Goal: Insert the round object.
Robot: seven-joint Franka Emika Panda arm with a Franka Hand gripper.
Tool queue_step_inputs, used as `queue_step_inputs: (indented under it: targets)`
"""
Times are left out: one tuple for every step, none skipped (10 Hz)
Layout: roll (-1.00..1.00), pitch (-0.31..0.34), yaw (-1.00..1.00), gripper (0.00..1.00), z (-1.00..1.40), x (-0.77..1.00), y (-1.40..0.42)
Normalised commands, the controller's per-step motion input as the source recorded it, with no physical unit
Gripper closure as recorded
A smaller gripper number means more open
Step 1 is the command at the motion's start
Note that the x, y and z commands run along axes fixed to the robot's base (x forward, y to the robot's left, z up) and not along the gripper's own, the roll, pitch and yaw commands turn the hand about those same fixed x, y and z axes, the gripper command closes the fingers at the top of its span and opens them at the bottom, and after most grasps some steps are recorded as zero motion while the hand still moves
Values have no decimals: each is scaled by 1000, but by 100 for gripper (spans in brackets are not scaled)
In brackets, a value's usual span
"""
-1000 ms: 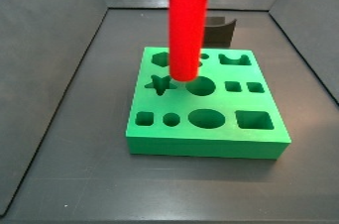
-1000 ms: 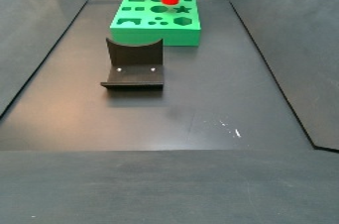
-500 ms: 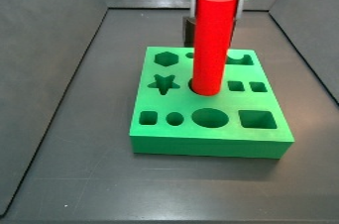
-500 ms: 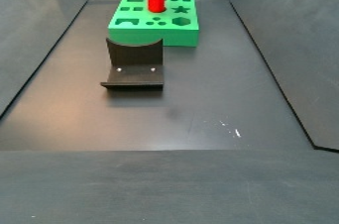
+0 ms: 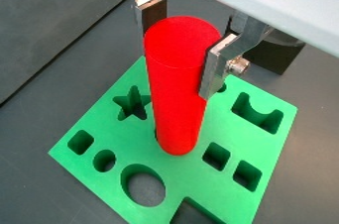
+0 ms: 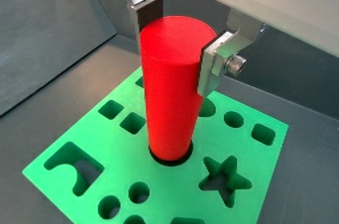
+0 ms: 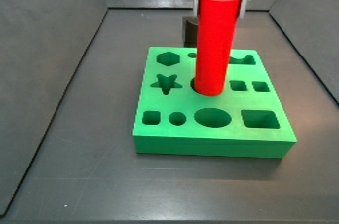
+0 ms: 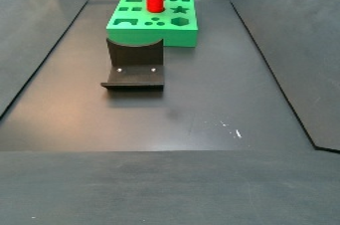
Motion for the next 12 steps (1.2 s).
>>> queue_step_inputs:
  targets:
    - [186,14,106,100,-174,-60,0]
    - [179,0,100,100,-191,-77,0]
    - [179,0,100,100,-209,-111,0]
    - [107,0,43,100,-197,-174,0]
    - [21,0,0,100,-306,0,-54]
    - [0,9,0,100,-363,191,-14]
    - [0,10,0,100,-340,163,0]
    - [14,3,0,100,-369,123,0]
    - [0,0,0,100,-357,51,0]
    - [0,-4,0,100,-294,0,0]
    - [-27,0,0,100,-37,0,0]
    - [0,0,0,100,0,0,0]
